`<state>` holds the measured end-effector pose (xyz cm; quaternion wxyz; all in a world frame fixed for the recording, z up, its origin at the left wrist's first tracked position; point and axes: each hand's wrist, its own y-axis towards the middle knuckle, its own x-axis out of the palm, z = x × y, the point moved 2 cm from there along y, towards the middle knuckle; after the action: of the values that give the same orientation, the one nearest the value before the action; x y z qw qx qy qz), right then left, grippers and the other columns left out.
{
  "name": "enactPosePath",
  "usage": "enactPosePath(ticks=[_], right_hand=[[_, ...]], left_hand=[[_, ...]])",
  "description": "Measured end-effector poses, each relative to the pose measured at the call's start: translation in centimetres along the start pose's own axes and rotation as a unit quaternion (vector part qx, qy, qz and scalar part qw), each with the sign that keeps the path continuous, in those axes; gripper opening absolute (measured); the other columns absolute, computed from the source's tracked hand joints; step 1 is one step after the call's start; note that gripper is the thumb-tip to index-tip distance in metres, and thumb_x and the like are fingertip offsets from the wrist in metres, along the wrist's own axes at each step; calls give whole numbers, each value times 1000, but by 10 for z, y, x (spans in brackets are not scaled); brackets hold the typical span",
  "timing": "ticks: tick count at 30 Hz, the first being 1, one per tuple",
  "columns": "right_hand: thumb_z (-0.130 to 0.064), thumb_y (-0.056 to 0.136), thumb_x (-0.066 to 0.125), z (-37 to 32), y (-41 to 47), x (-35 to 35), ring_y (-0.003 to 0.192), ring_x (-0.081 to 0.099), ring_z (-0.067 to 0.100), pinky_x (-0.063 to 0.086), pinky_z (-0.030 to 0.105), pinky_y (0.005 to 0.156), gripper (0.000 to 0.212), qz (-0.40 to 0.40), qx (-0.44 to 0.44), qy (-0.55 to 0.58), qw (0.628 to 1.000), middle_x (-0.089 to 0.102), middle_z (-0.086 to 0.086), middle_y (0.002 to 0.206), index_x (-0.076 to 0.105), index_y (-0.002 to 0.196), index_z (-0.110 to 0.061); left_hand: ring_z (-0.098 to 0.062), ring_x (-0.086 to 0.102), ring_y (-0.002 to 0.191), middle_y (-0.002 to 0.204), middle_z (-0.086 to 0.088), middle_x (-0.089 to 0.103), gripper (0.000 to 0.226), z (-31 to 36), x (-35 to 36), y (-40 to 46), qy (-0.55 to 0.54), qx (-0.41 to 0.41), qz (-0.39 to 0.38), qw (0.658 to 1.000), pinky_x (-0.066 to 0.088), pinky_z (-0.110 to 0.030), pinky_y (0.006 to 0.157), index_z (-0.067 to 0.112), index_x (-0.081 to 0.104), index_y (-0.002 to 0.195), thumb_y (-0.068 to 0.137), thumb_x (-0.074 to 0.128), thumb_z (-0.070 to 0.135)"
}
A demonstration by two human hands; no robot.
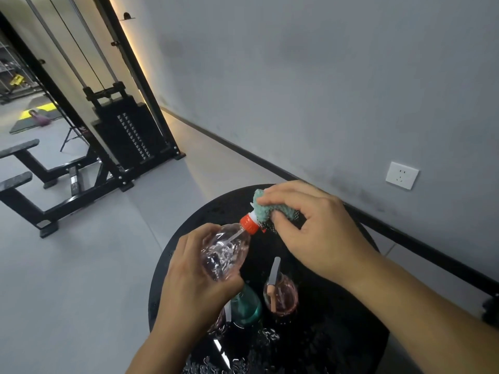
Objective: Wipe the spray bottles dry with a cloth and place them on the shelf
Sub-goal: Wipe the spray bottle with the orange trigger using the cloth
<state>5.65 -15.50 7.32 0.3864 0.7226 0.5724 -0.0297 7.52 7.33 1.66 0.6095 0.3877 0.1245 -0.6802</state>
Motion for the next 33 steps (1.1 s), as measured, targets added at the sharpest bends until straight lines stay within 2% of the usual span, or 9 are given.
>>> enactPosePath(ticks=[6, 10, 14, 21, 24, 26, 28, 31, 33], right_hand=[[-5, 94, 67, 19, 6, -3, 111, 57, -14, 41, 0, 93, 32, 43, 80, 0, 996, 67, -24, 115, 77, 117, -25], [-3, 93, 69, 6, -1, 4, 115, 60, -7, 45, 6, 97, 32, 20, 33, 21, 999, 68, -17, 119, 78, 116, -23], [-4, 93, 68, 17, 5, -4, 110, 59, -12, 42, 0, 92, 33, 39, 61, 2, 997, 69, -20, 115, 78, 115, -25], [-13, 92, 74, 31, 11, -23, 93, 65, -10, 44, -1, 74, 29, 109, 121, 33, 986, 71, -24, 103, 77, 105, -38], [-12, 92, 74, 31, 9, -22, 89, 66, -8, 45, 1, 71, 30, 94, 128, 37, 987, 71, -25, 100, 77, 103, -40], [-12, 92, 73, 30, 8, -20, 92, 64, -11, 44, 0, 72, 30, 88, 125, 35, 988, 70, -27, 102, 77, 105, -39], [-12, 93, 73, 30, 9, -20, 91, 63, -13, 43, -1, 72, 29, 89, 122, 35, 988, 69, -26, 104, 77, 107, -37], [-12, 93, 73, 31, 10, -18, 93, 63, -13, 42, -2, 73, 28, 86, 128, 39, 987, 69, -26, 106, 78, 109, -35], [-12, 93, 73, 30, 9, -17, 95, 62, -14, 42, -3, 73, 28, 85, 128, 40, 987, 70, -25, 107, 78, 109, -35]], left_hand=[[-8, 68, 103, 124, 31, 54, 92, 0, -3, 1, -27, -13, 26, 999, 60, -36, 74, 70, 43, 120, 62, 94, 20], [-13, 71, 105, 125, 27, 56, 91, 0, 1, 1, -24, -21, 7, 999, 61, -40, 79, 70, 42, 119, 63, 94, 21], [-7, 70, 105, 127, 26, 57, 89, 0, -2, 1, -34, -20, 10, 999, 57, -19, 75, 66, 44, 122, 63, 93, 22], [8, 66, 103, 129, 16, 49, 79, 8, -6, 4, -189, -89, 24, 978, 55, -7, 78, 56, 58, 125, 69, 97, 16], [-14, 78, 101, 127, 7, 71, 73, 4, -7, 7, -289, -127, 19, 949, 66, -35, 82, 55, 63, 125, 63, 92, 29], [-27, 79, 102, 128, 4, 73, 75, 2, -7, 8, -329, -141, 21, 934, 66, -42, 75, 53, 63, 128, 58, 87, 38], [-35, 78, 105, 130, -2, 72, 74, 0, -5, 9, -361, -159, 20, 919, 65, -52, 80, 50, 63, 128, 58, 82, 42], [-44, 77, 101, 125, -8, 75, 60, 1, -5, 9, -392, -175, 14, 903, 61, -66, 89, 44, 65, 124, 66, 76, 37], [-44, 77, 102, 123, -11, 75, 49, 1, -5, 10, -422, -184, 12, 888, 61, -67, 87, 41, 67, 119, 72, 71, 31]])
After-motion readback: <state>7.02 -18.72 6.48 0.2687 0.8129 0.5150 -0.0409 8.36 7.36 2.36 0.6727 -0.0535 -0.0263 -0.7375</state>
